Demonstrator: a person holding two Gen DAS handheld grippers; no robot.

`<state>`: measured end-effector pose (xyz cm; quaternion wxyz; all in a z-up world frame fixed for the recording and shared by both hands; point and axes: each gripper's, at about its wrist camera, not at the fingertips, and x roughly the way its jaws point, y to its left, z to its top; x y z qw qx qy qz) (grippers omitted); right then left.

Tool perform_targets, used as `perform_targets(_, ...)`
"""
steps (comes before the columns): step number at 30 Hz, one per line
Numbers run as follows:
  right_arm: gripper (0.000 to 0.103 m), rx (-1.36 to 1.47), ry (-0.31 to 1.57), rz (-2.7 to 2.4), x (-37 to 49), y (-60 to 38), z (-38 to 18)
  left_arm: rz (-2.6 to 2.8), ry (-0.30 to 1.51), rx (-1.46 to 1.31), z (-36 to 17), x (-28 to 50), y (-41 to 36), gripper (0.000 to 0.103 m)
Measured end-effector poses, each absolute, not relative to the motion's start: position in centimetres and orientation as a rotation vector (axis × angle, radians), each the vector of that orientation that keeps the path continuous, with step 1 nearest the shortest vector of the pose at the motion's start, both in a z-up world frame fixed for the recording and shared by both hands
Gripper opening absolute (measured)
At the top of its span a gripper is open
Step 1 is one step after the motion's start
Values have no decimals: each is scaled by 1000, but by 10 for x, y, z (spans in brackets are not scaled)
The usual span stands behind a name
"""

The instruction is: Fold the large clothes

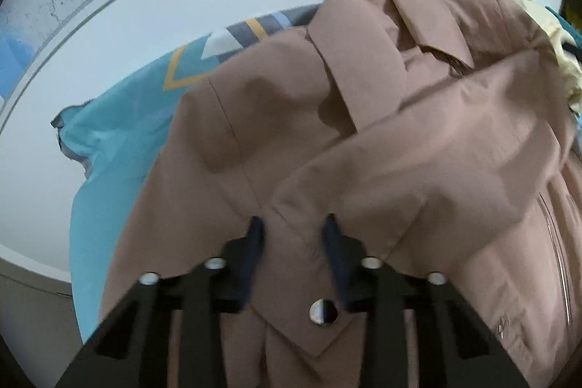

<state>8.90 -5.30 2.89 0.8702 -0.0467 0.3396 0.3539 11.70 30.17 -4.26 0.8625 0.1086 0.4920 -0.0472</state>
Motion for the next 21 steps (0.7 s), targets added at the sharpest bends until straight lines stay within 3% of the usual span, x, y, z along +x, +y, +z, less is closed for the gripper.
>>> perform_targets(4,53,-293,797,782,97,2,-14,-65,983,242,-30,131,299,14)
perform_targets(7,53,-351,852,701,120,9,-41,-18,924,258,-20,140,301,15)
perform_targets(8,52,-378,850,648,127,7,-48,2,910,249,-19,143,303,19)
perform_targets(9,52,-372,852,629,134,3,-52,18,916,248,-20,146,305,30)
perform_targets(10,52,-332,861,637,138,-4,-52,30,927,249,-22,147,307,57)
perform_targets(12,50,-292,877,622,143,-8,-51,16,923,240,-21,142,314,74)
perform_targets(21,62,-243,821,798,104,23,-11,115,821,87,22,36,396,81)
